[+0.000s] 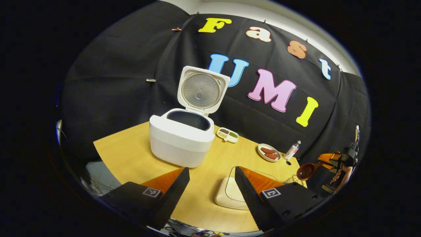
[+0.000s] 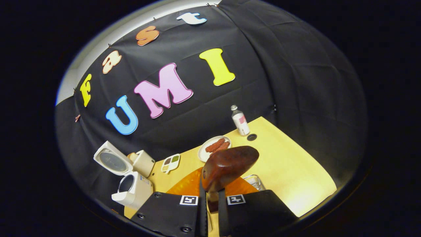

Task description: Close the left gripper, press the button to open the rice cooker; take a wooden spoon from the chopstick holder with the right hand, scoop a spoonful of rice and pour it into the rice cooker, then put the wooden spoon back into the chopstick holder.

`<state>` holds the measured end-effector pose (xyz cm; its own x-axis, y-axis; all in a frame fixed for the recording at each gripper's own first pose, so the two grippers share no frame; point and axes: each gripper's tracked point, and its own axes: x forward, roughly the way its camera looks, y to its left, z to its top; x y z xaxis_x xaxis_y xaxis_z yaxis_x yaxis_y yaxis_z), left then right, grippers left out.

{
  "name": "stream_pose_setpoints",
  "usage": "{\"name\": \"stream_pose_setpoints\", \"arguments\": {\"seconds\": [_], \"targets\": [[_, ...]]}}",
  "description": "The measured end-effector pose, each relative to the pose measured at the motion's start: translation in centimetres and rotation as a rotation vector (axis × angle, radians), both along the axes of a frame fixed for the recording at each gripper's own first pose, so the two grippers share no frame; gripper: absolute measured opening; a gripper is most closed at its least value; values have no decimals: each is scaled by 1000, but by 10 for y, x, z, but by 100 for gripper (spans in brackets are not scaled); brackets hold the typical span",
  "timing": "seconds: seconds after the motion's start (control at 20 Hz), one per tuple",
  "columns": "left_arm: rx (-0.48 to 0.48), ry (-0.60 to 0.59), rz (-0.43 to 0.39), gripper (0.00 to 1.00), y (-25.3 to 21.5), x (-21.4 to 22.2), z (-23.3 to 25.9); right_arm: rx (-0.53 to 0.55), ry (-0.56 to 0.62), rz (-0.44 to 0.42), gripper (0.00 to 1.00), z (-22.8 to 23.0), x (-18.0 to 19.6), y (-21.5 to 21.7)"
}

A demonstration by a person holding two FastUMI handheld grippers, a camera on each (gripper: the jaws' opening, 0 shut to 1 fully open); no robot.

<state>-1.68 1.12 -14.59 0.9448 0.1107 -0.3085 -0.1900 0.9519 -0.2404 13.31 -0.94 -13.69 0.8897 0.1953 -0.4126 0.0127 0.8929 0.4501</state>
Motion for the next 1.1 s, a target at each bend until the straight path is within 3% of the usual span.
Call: {"name": "stream_pose_setpoints", "arguments": {"seconds": [0.1,0.35,0.6,0.9,1.05,1.1], "targets": [[5,-17,-19,95,3,-1,11,19,23,30,17,-4,-15,28],[73,-58,-164,95,-4,1,32,15,62,57,17,-21,-44,88],[62,-84,-312,95,-8,-2,37,-94,73,60,17,-63,-57,125],[51,-59,-357,95,18,-9,19,-205,138,-15,17,-124,-61,129],[43,-53,-366,95,31,-10,13,-221,142,6,13,-136,-73,146],[48,-52,-376,95,33,-9,11,-234,125,13,18,-135,-76,151]]}}
